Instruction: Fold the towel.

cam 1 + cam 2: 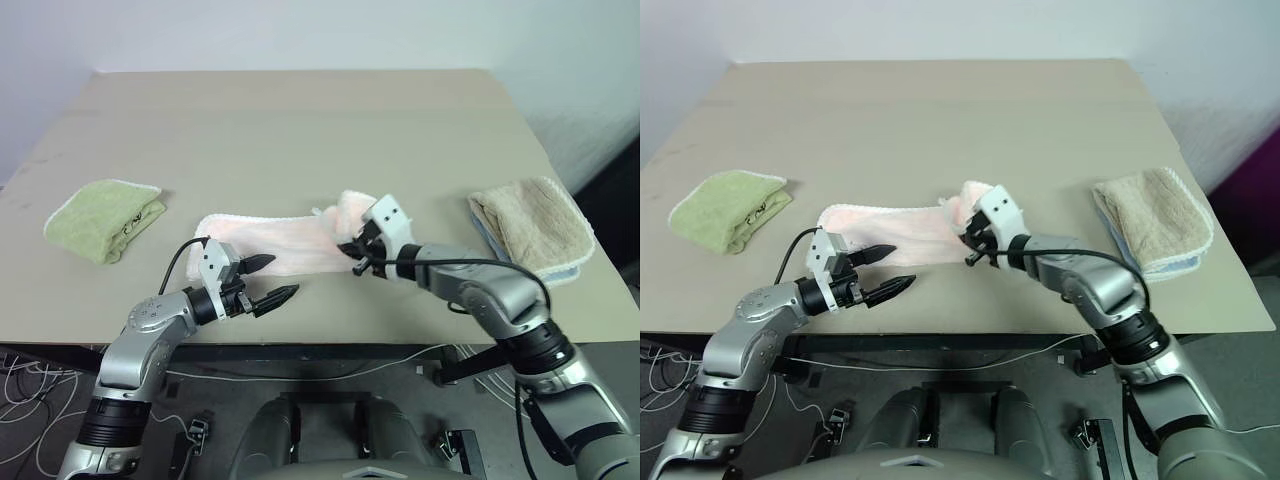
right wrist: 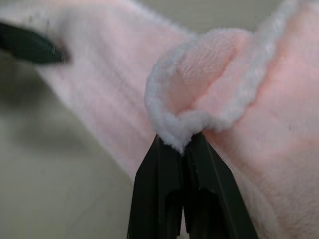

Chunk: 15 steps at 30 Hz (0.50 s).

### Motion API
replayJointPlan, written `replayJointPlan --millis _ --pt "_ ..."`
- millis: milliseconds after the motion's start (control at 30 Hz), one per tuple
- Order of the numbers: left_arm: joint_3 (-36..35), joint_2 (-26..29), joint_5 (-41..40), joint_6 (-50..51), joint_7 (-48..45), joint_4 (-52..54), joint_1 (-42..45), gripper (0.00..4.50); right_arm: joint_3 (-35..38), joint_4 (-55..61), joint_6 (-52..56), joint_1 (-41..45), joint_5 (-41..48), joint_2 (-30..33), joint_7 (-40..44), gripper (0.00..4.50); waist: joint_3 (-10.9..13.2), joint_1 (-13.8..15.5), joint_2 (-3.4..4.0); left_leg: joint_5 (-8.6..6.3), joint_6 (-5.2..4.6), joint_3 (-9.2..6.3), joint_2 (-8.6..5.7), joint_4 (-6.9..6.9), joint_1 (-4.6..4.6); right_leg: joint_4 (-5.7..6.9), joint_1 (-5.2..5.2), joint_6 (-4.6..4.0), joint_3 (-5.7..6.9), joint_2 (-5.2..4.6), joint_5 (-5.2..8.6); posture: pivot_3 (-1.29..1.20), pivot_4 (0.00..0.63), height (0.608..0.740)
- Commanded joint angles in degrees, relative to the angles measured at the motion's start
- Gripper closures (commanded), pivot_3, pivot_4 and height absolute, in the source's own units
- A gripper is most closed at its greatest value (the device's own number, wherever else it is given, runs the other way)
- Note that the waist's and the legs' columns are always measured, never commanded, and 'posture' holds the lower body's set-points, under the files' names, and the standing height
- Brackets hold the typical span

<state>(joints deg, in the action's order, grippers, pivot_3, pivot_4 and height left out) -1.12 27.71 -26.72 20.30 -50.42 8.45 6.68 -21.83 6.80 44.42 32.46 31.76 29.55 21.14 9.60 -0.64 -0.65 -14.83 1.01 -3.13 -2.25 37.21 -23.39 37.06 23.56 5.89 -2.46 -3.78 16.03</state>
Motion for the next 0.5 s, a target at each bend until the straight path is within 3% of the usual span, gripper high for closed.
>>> replayJointPlan --millis 33,500 --pt "-0.9 -0.1 -0.5 -1.1 0.8 3.8 -1.1 0.00 1.2 -0.2 -2.0 0.4 -3.4 -1.2 2.4 4.45 0.0 0.0 0.00 0.00 0.00 0.00 0.00 -0.01 0.00 0.00 0.00 0.00 0.00 -0.03 0.00 0.00 0.150 0.740" --pt "-0.3 -0.4 -0.7 -0.6 1.6 3.9 -1.3 0.00 4.4 1.8 -2.5 -1.6 -9.3 -6.2 5.7 4.45 0.0 -0.1 0.01 -0.01 0.01 -0.02 0.01 -0.04 0.01 0.00 0.03 0.00 -0.01 -0.03 0.00 0.00 0.150 0.740"
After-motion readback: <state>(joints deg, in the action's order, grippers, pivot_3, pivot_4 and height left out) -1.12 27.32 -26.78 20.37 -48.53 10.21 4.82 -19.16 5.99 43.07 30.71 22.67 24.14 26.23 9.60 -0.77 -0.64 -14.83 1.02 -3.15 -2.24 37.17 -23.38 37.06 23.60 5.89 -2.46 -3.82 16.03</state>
